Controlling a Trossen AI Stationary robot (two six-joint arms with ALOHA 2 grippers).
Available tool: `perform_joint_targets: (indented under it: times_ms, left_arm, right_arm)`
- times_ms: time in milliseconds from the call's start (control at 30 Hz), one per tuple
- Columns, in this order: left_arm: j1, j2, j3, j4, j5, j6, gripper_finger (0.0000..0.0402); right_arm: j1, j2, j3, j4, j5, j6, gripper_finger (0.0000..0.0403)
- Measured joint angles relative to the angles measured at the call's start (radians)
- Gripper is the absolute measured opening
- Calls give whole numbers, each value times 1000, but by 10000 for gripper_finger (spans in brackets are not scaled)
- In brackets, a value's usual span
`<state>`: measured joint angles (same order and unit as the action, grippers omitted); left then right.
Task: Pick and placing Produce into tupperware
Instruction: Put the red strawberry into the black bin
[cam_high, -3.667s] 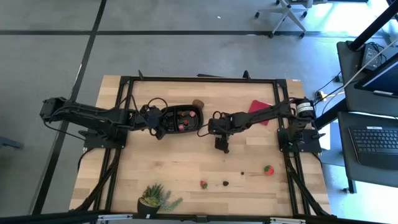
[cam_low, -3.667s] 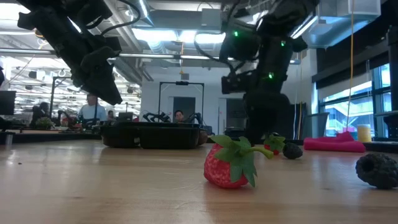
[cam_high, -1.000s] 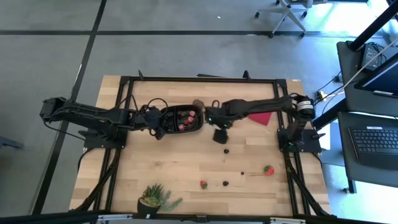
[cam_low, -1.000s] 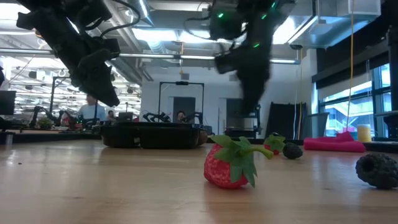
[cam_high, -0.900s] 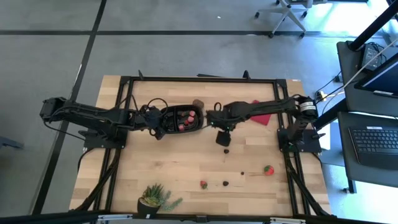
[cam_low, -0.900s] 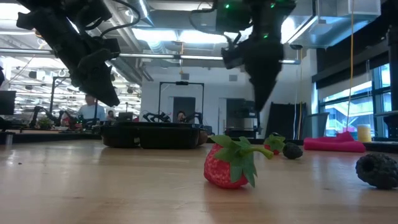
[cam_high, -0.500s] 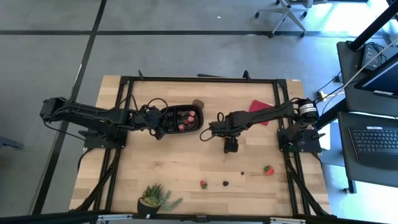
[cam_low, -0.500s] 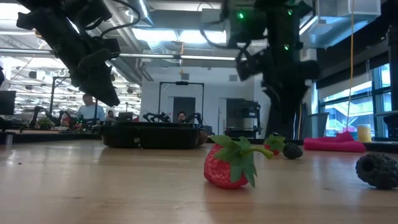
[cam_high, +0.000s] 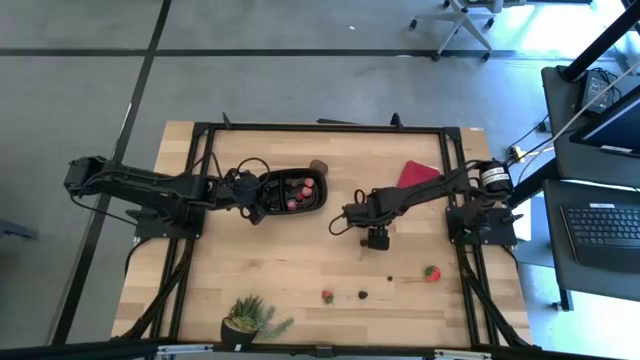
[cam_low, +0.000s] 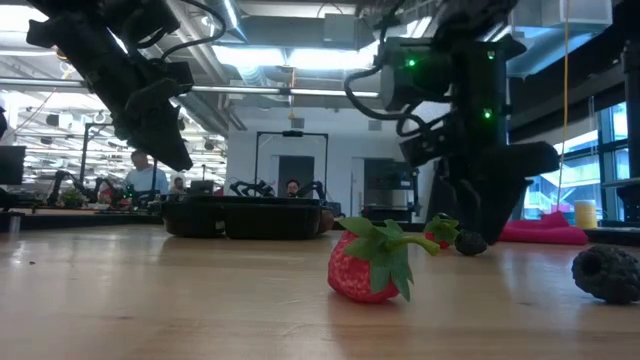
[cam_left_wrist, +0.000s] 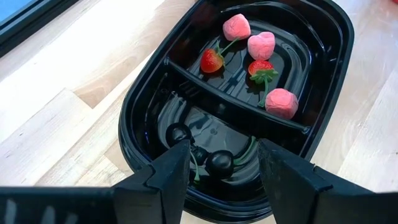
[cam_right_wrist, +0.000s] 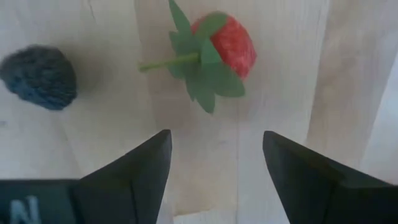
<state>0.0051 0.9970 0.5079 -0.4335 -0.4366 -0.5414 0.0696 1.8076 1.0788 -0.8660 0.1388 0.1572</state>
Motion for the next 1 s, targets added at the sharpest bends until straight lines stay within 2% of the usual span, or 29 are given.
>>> perform_joint_targets:
  times_ms: [133,367,467,767,1000]
  left_arm:
    - [0,0,0,0,0,0,179]
    - [0,0,0,0,0,-1,179]
    - [0,0,0,0,0,-1,179]
    - [0,0,0,0,0,1,179]
    - [0,0,0,0,0,1,179]
  right_arm:
    - [0,0,-9,26,-12,23,267]
    - [-2,0,-9,28,-36,20,342]
    - [-2,0,-9,28,-36,38,362]
    - [-4,0,-9,64,-28,66,367]
    - [-9,0,-9,201,-27,-5,367]
